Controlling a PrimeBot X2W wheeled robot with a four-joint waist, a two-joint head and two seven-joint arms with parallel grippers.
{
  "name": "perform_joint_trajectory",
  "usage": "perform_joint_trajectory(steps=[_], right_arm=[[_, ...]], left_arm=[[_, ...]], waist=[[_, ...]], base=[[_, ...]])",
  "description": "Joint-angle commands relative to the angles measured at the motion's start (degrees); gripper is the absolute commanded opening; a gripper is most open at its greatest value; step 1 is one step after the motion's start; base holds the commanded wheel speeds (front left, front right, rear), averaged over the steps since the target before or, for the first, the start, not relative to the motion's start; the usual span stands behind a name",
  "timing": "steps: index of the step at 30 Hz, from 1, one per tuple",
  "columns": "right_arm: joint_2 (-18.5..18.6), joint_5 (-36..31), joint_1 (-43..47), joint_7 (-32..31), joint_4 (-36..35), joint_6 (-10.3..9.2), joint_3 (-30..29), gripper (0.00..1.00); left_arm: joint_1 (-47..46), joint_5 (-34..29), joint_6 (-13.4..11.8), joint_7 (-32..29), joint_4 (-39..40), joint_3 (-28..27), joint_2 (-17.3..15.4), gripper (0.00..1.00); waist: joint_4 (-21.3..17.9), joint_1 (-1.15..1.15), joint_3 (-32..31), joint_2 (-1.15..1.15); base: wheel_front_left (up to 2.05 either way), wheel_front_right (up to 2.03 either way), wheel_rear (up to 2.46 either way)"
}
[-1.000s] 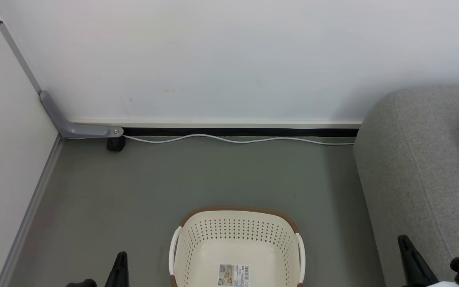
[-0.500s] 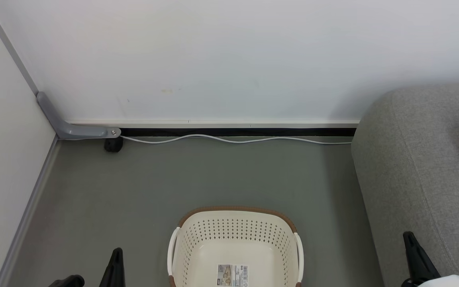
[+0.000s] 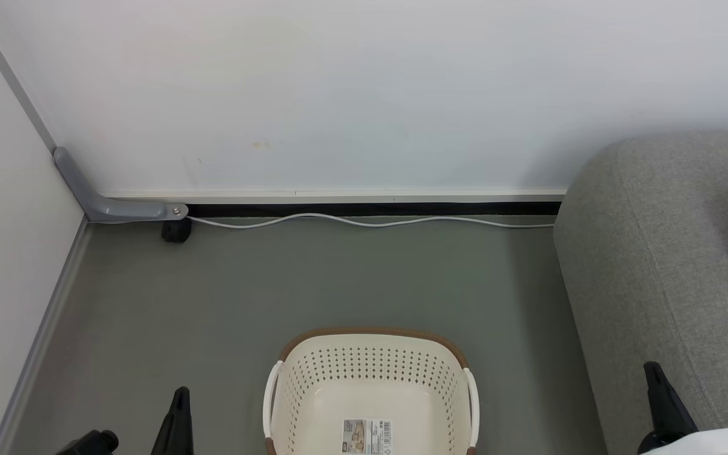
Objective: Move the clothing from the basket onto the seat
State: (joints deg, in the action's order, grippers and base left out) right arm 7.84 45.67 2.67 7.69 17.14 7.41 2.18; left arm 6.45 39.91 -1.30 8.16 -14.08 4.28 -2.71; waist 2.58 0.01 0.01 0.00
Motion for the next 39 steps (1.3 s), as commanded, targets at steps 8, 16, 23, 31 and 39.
perform_joint_trajectory(steps=[8, 16, 23, 31, 39], right_arm=[[0.19, 5.48, -3.17, -1.63, -1.90, 0.03, -0.97, 0.00], [-0.35, 10.00, -3.79, -2.98, -2.03, 0.04, -1.78, 0.00], [-0.82, 13.95, -4.33, -4.16, -2.15, 0.04, -2.50, 0.00], [-1.37, 18.46, -4.95, -5.52, -2.29, 0.05, -3.33, 0.00], [-1.84, 22.38, -5.49, -6.70, -2.40, 0.05, -4.05, 0.00]], left_arm=[[-4.12, 6.43, 1.43, -1.40, 1.08, -1.95, -0.72, 0.00], [-5.04, 11.60, 2.24, -2.70, 0.98, -2.73, -0.80, 0.00], [-5.84, 16.11, 2.94, -3.86, 0.89, -3.44, -0.85, 0.00], [-6.76, 21.25, 3.75, -5.19, 0.78, -4.26, -0.89, 0.00], [-7.56, 25.72, 4.45, -6.36, 0.68, -4.99, -0.92, 0.00]], waist=[[-0.26, -0.01, 0.02, 0.00], [-0.52, -0.01, 0.03, 0.00], [-0.74, -0.01, 0.05, 0.00], [-0.99, -0.01, 0.06, 0.00], [-1.21, -0.01, 0.08, 0.00]], base=[[0.00, 0.00, 0.00], [0.00, 0.00, 0.00], [0.00, 0.00, 0.00], [0.00, 0.00, 0.00], [0.00, 0.00, 0.00]])
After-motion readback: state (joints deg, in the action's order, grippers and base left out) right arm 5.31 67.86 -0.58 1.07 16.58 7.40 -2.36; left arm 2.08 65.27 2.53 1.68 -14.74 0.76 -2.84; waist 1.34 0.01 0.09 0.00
